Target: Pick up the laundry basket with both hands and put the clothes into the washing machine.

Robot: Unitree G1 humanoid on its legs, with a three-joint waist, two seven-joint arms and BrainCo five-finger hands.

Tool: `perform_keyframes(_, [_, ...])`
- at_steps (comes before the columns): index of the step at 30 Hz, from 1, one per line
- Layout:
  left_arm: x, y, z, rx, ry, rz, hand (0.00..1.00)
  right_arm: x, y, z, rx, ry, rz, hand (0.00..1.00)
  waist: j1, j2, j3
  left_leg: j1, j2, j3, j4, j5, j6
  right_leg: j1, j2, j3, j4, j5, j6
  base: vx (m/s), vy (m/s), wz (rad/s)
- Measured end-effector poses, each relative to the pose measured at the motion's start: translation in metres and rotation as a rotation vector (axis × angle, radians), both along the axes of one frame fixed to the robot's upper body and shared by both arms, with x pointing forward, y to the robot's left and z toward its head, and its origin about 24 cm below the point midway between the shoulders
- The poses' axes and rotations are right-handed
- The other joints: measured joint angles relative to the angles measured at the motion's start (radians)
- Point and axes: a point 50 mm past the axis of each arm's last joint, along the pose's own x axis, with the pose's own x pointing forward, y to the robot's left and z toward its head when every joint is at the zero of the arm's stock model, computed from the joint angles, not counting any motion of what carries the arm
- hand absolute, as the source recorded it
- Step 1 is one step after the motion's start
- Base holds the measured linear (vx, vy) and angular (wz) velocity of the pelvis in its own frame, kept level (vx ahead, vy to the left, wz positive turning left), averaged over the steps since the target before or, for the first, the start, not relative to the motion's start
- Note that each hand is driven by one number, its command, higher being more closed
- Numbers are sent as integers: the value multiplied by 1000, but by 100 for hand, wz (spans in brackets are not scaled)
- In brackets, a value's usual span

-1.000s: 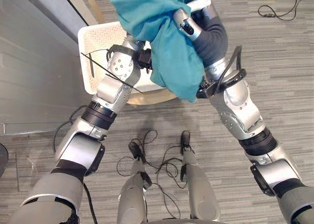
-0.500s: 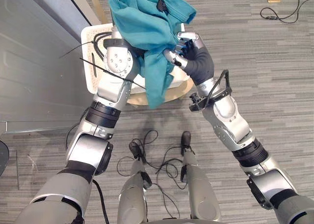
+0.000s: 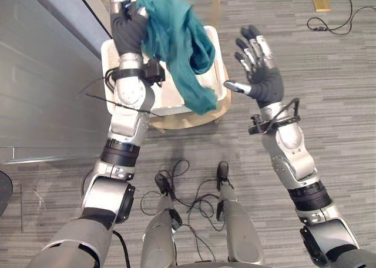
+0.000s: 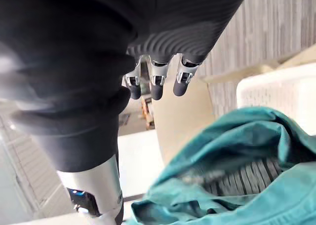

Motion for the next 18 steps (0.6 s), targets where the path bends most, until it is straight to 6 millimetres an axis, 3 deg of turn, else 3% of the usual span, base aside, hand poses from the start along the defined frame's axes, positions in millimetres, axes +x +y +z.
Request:
perform_keyframes(4, [-5,10,-10,-61,9,-4,100,-5,-25,-9,74,22,-105,0,0,-1,-2,18,1,0,0,-7,-8,27,2,-2,-15,-3,4,-1,1,-1])
perform_keyframes(8, [-6,17,-36,-88,85,-8,100,-11,-38,-31,140,92,-172,0,0,-2,-76,21,9,10,1,-17,-20,26,8,3,-21,-5,6,6,3,-6])
perform_keyframes(18, [-7,22,-44,-126,102,4,100,-19,-33,-44,156,119,-188,0,-3,-4,-109,35,17,20,1,-20,-25,34,12,8,-21,-7,6,1,8,-3])
